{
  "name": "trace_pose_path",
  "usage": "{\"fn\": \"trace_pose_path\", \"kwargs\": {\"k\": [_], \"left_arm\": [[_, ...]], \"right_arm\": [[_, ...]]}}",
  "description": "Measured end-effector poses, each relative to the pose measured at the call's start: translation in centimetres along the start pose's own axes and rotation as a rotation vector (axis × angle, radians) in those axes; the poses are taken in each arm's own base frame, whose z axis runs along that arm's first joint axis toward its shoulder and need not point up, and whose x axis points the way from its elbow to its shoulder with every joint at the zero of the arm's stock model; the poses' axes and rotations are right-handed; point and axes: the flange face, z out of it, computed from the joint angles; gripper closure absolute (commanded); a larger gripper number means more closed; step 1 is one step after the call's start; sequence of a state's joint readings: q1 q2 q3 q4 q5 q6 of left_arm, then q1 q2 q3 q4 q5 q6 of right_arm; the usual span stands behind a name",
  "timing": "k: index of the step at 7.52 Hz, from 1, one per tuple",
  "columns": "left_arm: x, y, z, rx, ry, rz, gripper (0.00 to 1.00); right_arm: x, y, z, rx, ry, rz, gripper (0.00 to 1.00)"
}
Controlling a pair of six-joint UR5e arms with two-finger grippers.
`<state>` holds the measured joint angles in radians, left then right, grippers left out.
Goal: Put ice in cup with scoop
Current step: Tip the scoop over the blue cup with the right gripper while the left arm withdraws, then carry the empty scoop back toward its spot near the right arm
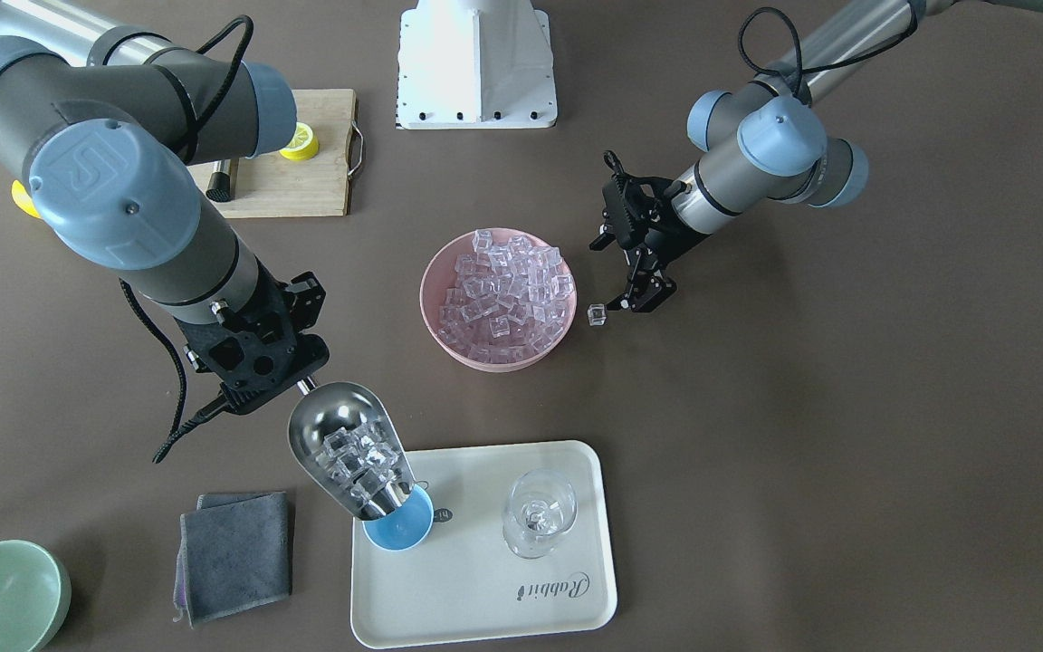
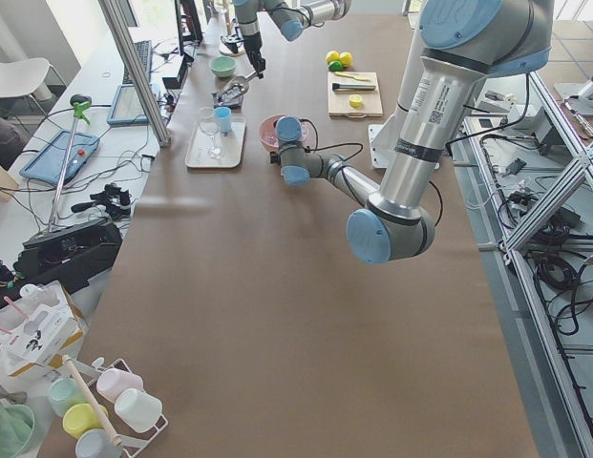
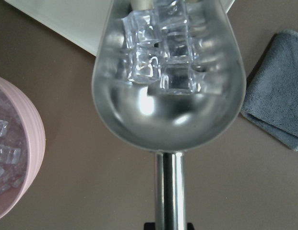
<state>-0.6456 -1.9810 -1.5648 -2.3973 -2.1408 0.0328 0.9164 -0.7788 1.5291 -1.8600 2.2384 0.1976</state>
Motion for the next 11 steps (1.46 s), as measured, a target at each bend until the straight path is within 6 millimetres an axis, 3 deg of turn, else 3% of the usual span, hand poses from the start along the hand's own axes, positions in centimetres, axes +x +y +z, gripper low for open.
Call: {"fn": "trace_pose_path", "kwargs": {"k": [3, 5, 6, 7, 9, 11], "left_arm": [[1.6, -0.7, -6.0, -0.081, -0.033, -0.201, 0.01], [0.3, 0.5, -10.5, -0.15, -0.095, -0.353, 0.01], [-1.0, 0.9, -13.8, -0.188, -0.135, -0.453, 0.01], [-3.4, 2.4, -18.6, -0.205, -0.156, -0.566, 0.0], [-8.7, 9.7, -30.7, -0.159, -0.218, -0.81, 0.0], [-12.8, 17.7, -39.4, -0.113, -0.351, -0.996, 0.0]], "right_arm": [[0.1, -3.8, -0.1, -0.185, 0.022, -0.018, 1.0], [-0.3, -5.1, -0.7, -0.266, 0.034, -0.067, 1.0], [-0.5, -5.4, -1.2, -0.289, 0.044, -0.098, 1.0], [-0.4, -5.8, -1.8, -0.306, 0.053, -0.118, 1.0], [0.3, -6.2, -2.5, -0.318, 0.061, -0.13, 1.0], [0.8, -6.2, -3.0, -0.316, 0.062, -0.133, 1.0]]}}
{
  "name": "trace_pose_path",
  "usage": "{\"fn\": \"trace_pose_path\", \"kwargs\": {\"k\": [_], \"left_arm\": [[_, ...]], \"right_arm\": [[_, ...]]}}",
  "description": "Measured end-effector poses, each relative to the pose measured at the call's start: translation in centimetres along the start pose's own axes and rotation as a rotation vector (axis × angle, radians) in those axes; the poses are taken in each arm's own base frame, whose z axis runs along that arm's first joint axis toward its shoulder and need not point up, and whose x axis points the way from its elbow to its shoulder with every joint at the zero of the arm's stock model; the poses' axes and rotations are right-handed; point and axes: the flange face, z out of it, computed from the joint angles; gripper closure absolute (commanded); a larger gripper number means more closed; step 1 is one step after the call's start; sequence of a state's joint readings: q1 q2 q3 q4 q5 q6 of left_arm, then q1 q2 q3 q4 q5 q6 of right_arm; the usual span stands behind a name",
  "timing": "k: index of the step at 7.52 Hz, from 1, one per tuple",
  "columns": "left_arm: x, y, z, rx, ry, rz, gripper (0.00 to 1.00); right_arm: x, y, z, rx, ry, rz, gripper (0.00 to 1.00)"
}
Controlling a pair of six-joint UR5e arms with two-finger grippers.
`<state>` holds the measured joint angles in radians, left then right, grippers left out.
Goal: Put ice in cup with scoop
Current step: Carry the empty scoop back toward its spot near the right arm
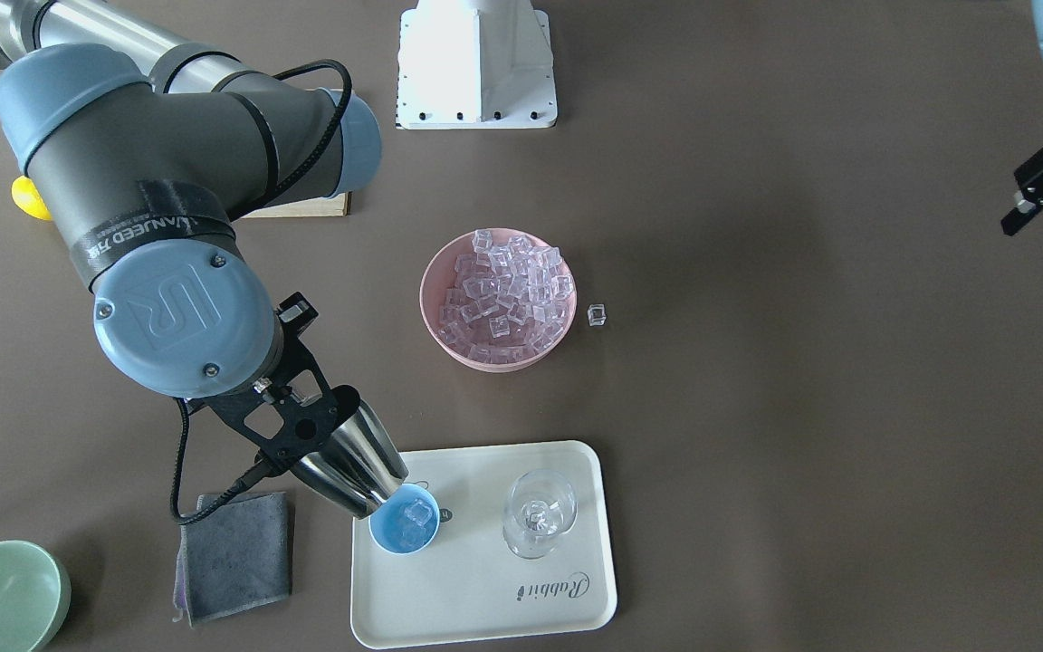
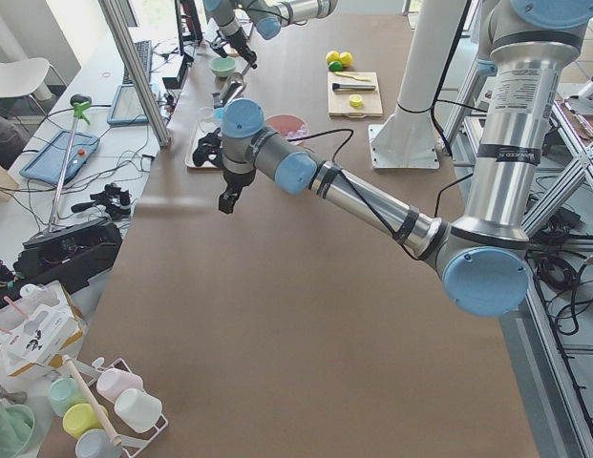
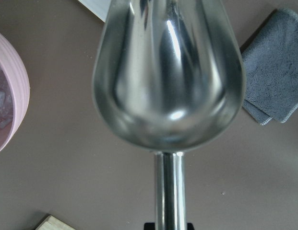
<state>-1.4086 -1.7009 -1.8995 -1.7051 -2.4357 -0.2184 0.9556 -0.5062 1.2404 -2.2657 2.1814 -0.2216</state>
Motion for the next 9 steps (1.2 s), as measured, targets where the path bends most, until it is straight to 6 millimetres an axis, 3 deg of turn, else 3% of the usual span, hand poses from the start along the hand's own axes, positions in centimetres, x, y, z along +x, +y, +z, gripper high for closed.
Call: {"fn": "trace_pose_path", "kwargs": {"k": [2, 3, 5, 6, 8, 9], "left_arm": [[-8.7, 3.3, -2.1, 0.01, -0.064, -0.105, 0.0], [-11.4, 6.0, -2.1, -0.009, -0.084, -0.092, 0.0], [-15.9, 10.6, -0.9, -0.067, -0.198, -0.114, 0.0], [-17.4, 12.0, -0.6, -0.089, -0.271, -0.126, 0.0], [-19.8, 13.5, -0.5, -0.112, -0.335, -0.141, 0.01], [-20.6, 14.0, -0.5, -0.119, -0.338, -0.133, 0.01]], "right_arm": [[1.4, 1.8, -0.4, 0.033, -0.005, 0.016, 1.0], [3.0, 4.8, 0.5, 0.07, -0.032, 0.066, 1.0], [5.7, 13.6, 4.8, 0.174, -0.057, 0.21, 1.0], [6.9, 17.9, 7.1, 0.196, -0.066, 0.303, 1.0], [10.0, 24.9, 11.7, 0.199, -0.093, 0.545, 1.0], [11.8, 28.4, 15.1, 0.218, -0.106, 0.612, 1.0]]}}
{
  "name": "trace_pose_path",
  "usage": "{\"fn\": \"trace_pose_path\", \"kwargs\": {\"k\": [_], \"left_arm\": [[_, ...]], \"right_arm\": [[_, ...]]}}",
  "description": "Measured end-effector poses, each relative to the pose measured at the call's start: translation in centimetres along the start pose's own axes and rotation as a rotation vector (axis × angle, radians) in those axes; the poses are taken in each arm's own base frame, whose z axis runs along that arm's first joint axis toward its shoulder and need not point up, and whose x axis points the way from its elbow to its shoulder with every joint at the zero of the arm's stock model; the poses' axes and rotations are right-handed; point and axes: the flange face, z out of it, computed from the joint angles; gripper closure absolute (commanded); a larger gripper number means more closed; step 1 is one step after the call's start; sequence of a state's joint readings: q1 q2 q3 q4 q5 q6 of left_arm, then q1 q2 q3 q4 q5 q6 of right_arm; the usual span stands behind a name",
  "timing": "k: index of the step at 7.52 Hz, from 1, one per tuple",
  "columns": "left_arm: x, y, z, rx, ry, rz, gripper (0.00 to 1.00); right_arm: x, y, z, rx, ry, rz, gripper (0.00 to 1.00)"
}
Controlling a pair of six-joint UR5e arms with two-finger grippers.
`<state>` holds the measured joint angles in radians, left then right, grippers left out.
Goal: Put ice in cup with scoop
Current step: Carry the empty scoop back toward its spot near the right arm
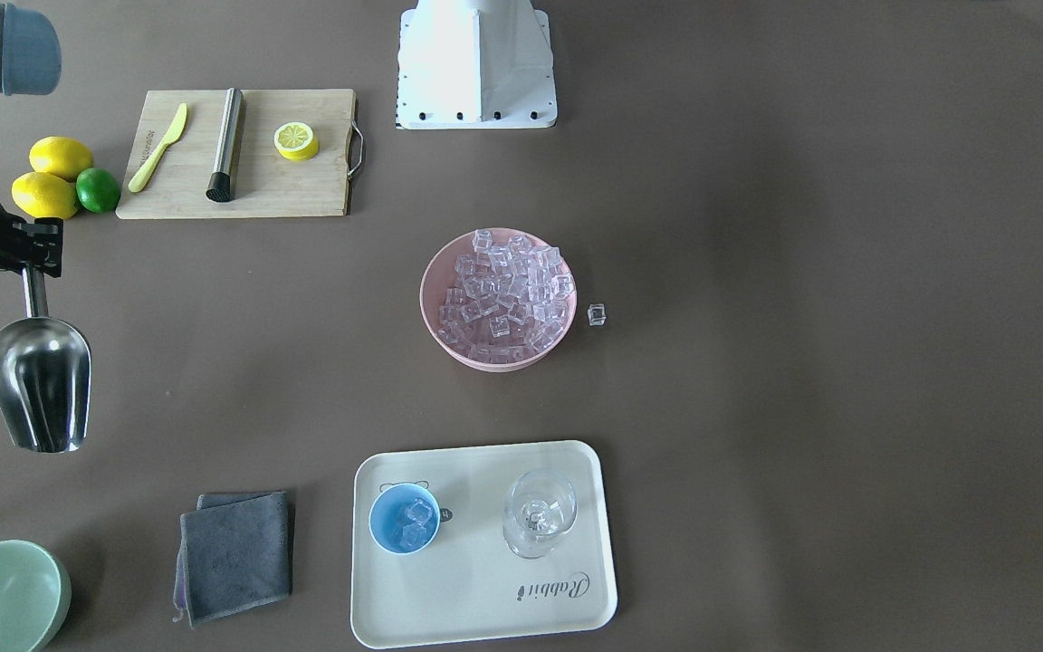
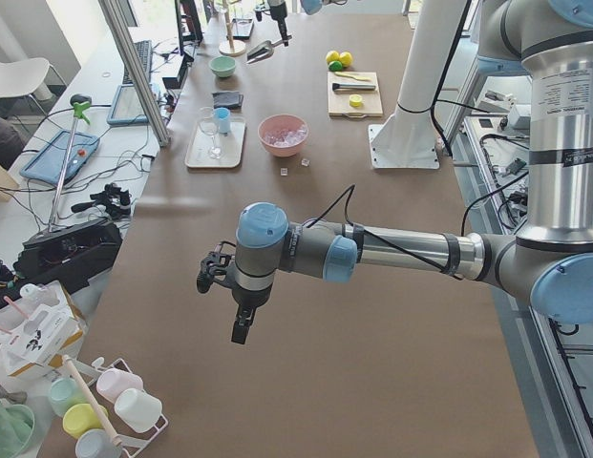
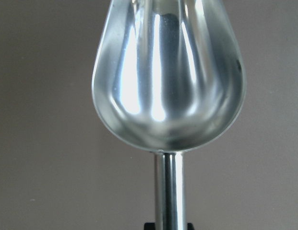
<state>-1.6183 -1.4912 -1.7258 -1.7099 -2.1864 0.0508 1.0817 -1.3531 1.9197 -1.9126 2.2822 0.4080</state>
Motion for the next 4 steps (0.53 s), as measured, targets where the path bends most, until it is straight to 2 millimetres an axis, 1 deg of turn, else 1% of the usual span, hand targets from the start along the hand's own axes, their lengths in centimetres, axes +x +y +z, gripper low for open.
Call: {"fn": "trace_pose_path", "kwargs": {"k": [1, 2, 3, 4], "left_arm": [[-0.4, 0.3, 0.3, -0.008, 0.001, 0.005, 0.01], [-0.4, 0.4, 0.5, -0.011, 0.003, 0.01, 0.01], [-0.2, 0.4, 0.5, -0.011, 0.009, 0.015, 0.01], [0.3, 0.3, 0.7, -0.013, 0.037, 0.021, 0.01]], "right_arm": [[4.2, 2.8, 2.8, 0.03, -0.017, 0.049, 1.0], [7.6, 5.3, 5.0, 0.046, -0.024, 0.071, 1.0], [10.5, 7.1, 7.1, 0.058, -0.025, 0.078, 1.0], [13.1, 8.1, 9.2, 0.068, -0.025, 0.079, 1.0]]}}
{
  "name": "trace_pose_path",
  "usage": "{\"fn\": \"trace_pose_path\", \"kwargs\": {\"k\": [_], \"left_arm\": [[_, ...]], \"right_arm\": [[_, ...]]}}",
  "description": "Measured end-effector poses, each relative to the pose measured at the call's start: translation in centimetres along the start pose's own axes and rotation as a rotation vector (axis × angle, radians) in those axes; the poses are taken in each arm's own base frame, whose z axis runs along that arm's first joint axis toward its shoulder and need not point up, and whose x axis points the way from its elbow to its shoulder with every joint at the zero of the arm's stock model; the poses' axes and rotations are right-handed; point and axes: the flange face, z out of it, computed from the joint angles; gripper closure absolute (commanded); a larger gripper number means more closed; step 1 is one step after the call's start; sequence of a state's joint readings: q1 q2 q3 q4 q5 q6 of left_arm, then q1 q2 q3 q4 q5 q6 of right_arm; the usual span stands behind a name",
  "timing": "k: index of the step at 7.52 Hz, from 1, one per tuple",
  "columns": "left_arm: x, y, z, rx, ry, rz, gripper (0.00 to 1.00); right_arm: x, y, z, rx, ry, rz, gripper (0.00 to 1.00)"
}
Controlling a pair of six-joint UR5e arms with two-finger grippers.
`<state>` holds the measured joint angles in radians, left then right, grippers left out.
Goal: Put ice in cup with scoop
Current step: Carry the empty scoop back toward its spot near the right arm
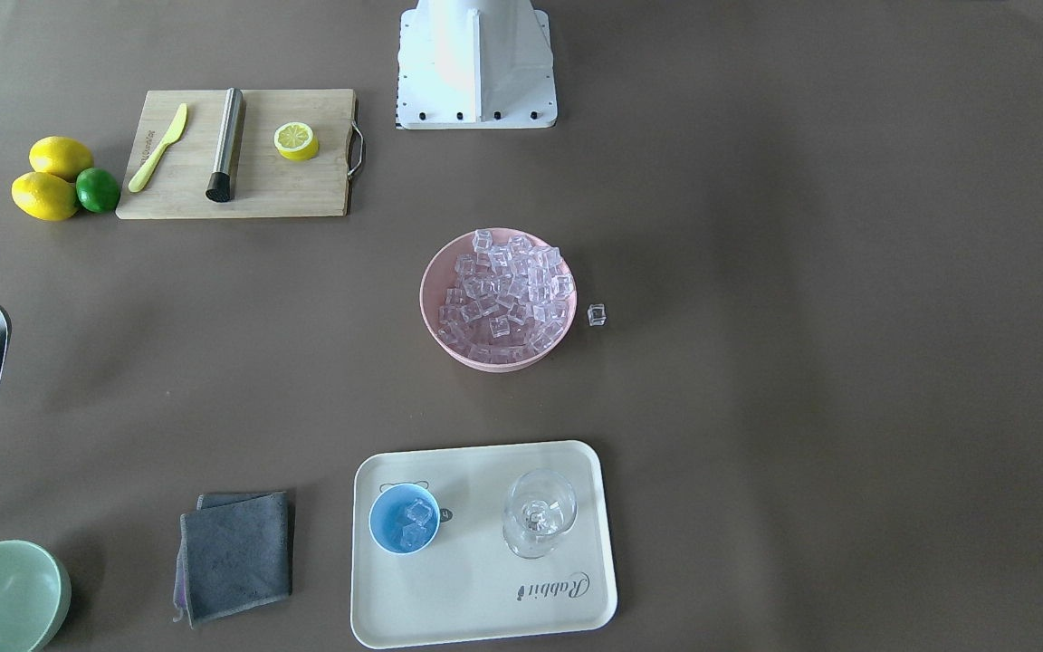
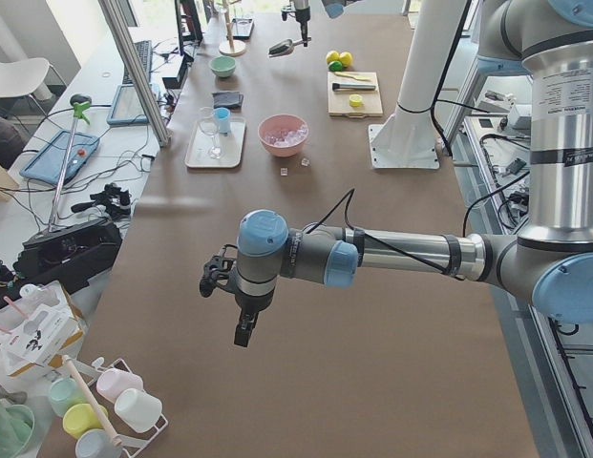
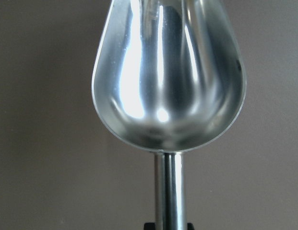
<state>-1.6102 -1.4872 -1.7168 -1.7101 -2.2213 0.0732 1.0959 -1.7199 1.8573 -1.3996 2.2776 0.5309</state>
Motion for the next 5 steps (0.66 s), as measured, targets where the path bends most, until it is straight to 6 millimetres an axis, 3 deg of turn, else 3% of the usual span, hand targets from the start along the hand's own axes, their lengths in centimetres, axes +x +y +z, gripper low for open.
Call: {"fn": "trace_pose_path", "kwargs": {"k": [1, 2, 3, 4, 5], "left_arm": [[0.7, -0.1, 0.1, 0.002, 0.059, 0.004, 0.01], [1.4, -0.2, 0.1, 0.004, 0.114, 0.004, 0.01], [1.8, -0.3, 0.1, 0.005, 0.141, 0.006, 0.01], [2.5, -0.6, 0.5, -0.003, 0.154, 0.02, 0.01], [3.5, -1.1, 1.0, -0.014, 0.16, 0.041, 0.01]], "right_arm": [[2.1, 0.5, 1.7, 0.009, -0.004, -0.003, 1.0], [3.7, 1.2, 2.8, 0.013, -0.005, -0.006, 0.74], [4.6, 1.7, 3.4, 0.016, -0.007, -0.008, 0.12], [5.3, 1.9, 3.9, 0.012, -0.006, -0.004, 0.0], [6.0, 2.0, 4.5, 0.005, -0.002, 0.012, 0.0]]}}
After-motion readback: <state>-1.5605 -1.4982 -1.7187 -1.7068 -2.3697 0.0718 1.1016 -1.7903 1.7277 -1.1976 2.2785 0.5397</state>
